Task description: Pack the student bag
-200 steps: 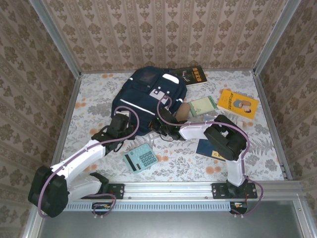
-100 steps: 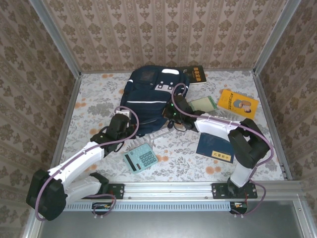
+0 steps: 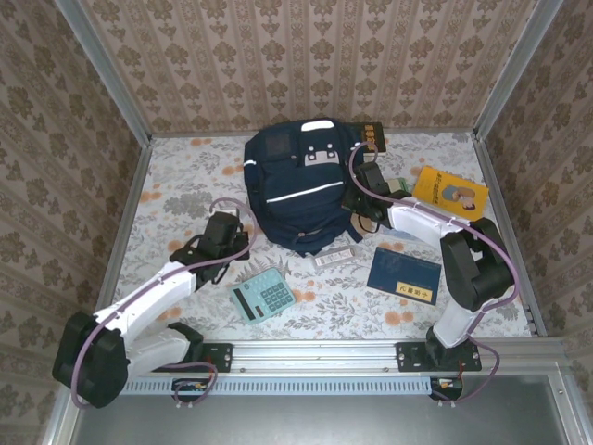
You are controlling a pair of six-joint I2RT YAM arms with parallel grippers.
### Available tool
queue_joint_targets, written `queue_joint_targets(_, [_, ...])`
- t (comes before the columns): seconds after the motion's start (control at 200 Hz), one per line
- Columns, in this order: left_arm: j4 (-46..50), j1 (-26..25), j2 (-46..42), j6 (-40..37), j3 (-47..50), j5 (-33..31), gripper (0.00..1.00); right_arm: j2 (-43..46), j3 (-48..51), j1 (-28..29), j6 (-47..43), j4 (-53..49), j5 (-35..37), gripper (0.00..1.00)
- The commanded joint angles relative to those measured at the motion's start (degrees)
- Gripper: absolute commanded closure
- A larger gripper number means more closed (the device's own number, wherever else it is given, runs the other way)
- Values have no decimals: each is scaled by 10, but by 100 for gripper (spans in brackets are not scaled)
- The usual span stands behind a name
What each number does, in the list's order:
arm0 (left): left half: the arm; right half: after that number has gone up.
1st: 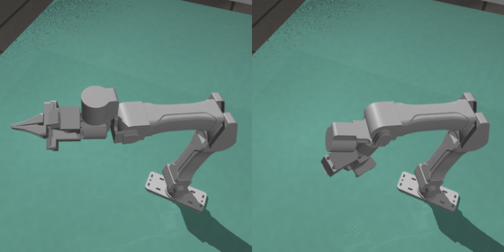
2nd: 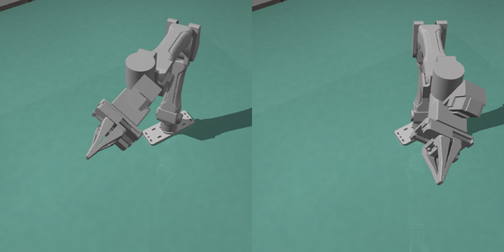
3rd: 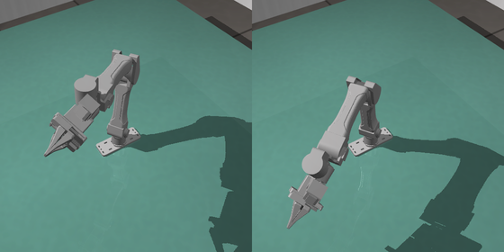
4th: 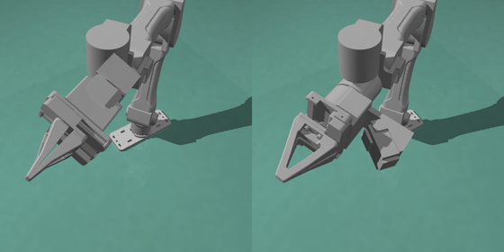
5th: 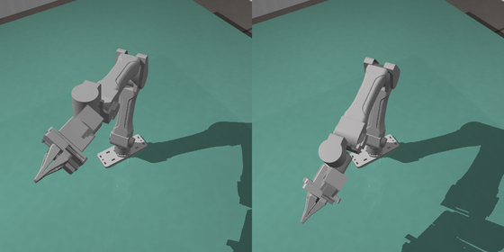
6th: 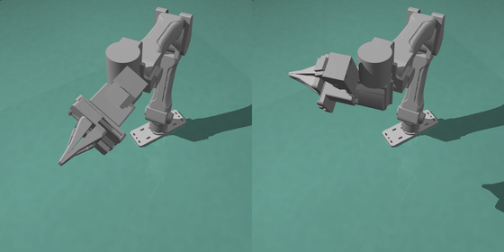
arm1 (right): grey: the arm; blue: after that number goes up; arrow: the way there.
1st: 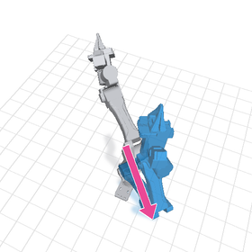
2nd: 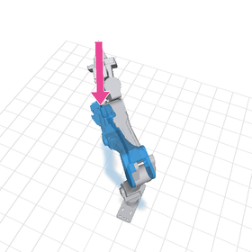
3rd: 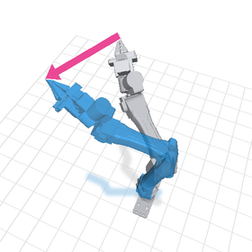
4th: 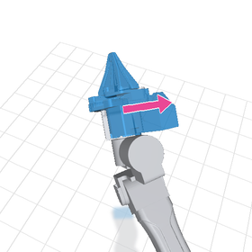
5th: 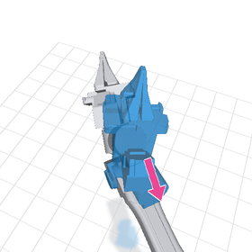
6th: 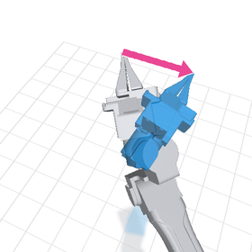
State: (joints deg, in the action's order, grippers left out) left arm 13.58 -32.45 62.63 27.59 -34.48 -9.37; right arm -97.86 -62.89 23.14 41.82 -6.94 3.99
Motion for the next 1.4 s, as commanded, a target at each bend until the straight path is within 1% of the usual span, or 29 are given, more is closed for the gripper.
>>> queue_joint_targets(0.0, [-57, -20, 16, -35, 4, 86, 93, 20, 2, 0, -16, 30, -9, 98])
queue_joint_targets(0.075, [-72, -47, 41, -55, -9, 102, 83, 23, 10, 0, -16, 39, -20, 96])
queue_joint_targets(0.185, [-79, -89, 89, -79, -37, 102, 73, 29, 24, 0, -22, 56, -34, 96])
queue_joint_targets(0.25, [-80, -99, 123, -84, -58, 108, 70, 31, 28, 0, -29, 62, -41, 96])
queue_joint_targets(0.35, [-77, -100, 169, -88, -87, 116, 64, 36, 37, 0, -31, 74, -51, 96])
queue_joint_targets(0.42, [-79, -99, 188, -90, -100, 124, 63, 39, 42, 0, -26, 83, -59, 96])
queue_joint_targets(0.53, [-84, -91, 201, -85, -110, 136, 58, 42, 38, 0, -22, 85, -71, 96])
queue_joint_targets(0.605, [-94, -78, 202, -79, -105, 146, 49, 45, 42, 0, -20, 89, -70, 95])
queue_joint_targets(0.67, [-107, -64, 205, -73, -100, 166, 46, 47, 43, 1, -20, 90, -71, 95])
queue_joint_targets(0.77, [-125, -47, 218, -69, -96, 203, 46, 51, 45, 0, -20, 90, -71, 95])
queue_joint_targets(0.885, [-143, -45, 234, -65, -97, 237, 46, 53, 46, 0, -19, 92, -72, 95])
queue_joint_targets(1.185, [-164, -45, 274, -53, -102, 286, 52, 51, 48, 0, -18, 94, -72, 95])
queue_joint_targets(1.235, [-168, -46, 279, -52, -103, 295, 55, 52, 48, 0, -18, 94, -72, 95])
queue_joint_targets(1.305, [-175, -46, 282, -50, -100, 302, 56, 53, 49, 0, -18, 95, -72, 95])
queue_joint_targets(1.355, [-179, -46, 282, -48, -99, 307, 63, 53, 49, 0, -18, 95, -72, 94])
queue_joint_targets(1.395, [-180, -46, 282, -47, -98, 309, 66, 53, 49, 1, -18, 95, -73, 94])
